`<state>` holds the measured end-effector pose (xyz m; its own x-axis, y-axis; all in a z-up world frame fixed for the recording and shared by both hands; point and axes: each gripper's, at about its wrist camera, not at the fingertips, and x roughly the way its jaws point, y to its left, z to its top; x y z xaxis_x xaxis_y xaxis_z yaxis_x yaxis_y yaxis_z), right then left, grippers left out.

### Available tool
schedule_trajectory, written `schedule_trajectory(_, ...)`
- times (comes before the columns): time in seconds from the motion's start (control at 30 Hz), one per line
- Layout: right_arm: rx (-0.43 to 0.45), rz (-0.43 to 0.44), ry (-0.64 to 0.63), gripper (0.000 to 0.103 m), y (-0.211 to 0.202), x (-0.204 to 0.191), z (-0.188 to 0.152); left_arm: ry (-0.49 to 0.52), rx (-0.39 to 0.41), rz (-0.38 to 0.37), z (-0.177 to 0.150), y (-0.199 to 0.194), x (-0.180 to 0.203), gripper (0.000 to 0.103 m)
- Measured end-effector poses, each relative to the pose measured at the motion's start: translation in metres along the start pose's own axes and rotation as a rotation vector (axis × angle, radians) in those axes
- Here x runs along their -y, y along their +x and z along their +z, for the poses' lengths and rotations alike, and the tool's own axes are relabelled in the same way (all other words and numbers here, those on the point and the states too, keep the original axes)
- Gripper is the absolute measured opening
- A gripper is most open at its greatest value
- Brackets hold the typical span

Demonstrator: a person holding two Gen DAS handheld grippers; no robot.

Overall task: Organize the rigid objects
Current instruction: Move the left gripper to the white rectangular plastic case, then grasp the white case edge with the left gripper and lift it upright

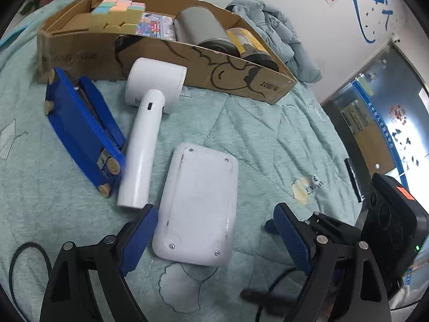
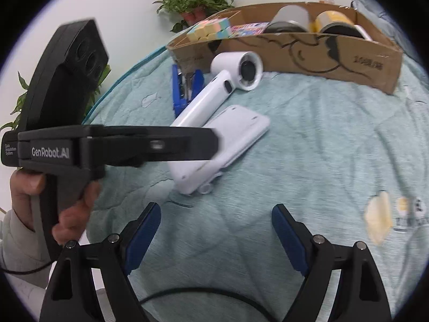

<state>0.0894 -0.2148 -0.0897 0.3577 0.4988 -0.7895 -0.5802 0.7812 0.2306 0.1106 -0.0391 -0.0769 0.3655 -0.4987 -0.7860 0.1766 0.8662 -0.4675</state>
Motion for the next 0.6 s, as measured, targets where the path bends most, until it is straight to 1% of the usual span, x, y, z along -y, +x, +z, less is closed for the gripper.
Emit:
schedule_trajectory(0.03,-0.002,-0.001,-0.007,0.085,0.003,-0.004,0.001,0.022,-0.005,0.019,0.002,0.005,0.004,0.093)
schedule_trajectory(0.07,-0.003,-0.006,-0.016,0.085,0.005,-0.007,0.001,0.033,-0.011,0.030,0.002,0.009,0.006,0.094)
schedule_trajectory(0.1,0.000,-0.023,-0.027,0.085,0.007,-0.010,0.002,0.025,-0.030,0.032,0.004,0.015,0.006,0.094)
schedule_trajectory(0.17,0.010,-0.048,-0.034,0.085,0.007,-0.010,0.003,-0.010,-0.042,0.018,0.006,0.019,0.004,0.094)
schedule_trajectory(0.23,0.029,-0.072,-0.032,0.085,0.004,-0.007,0.004,-0.044,-0.061,-0.046,0.007,0.019,0.003,0.094)
schedule_trajectory(0.33,0.062,-0.087,-0.001,0.085,-0.004,0.004,0.006,-0.096,-0.104,-0.211,0.009,0.025,0.008,0.094)
schedule_trajectory(0.37,0.070,-0.091,0.006,0.085,-0.006,0.007,0.005,-0.099,-0.122,-0.267,0.009,0.028,0.011,0.094)
schedule_trajectory(0.4,0.079,-0.096,0.009,0.085,-0.008,0.010,0.005,-0.099,-0.132,-0.299,0.010,0.031,0.014,0.093)
schedule_trajectory(0.43,0.086,-0.107,0.007,0.085,-0.010,0.012,0.005,-0.101,-0.131,-0.311,0.011,0.032,0.015,0.093)
schedule_trajectory(0.57,0.098,-0.132,-0.035,0.085,-0.011,0.013,0.008,-0.174,-0.099,-0.289,0.014,0.030,0.002,0.093)
schedule_trajectory(0.6,0.098,-0.135,-0.045,0.085,-0.011,0.013,0.010,-0.190,-0.093,-0.284,0.016,0.031,0.000,0.090)
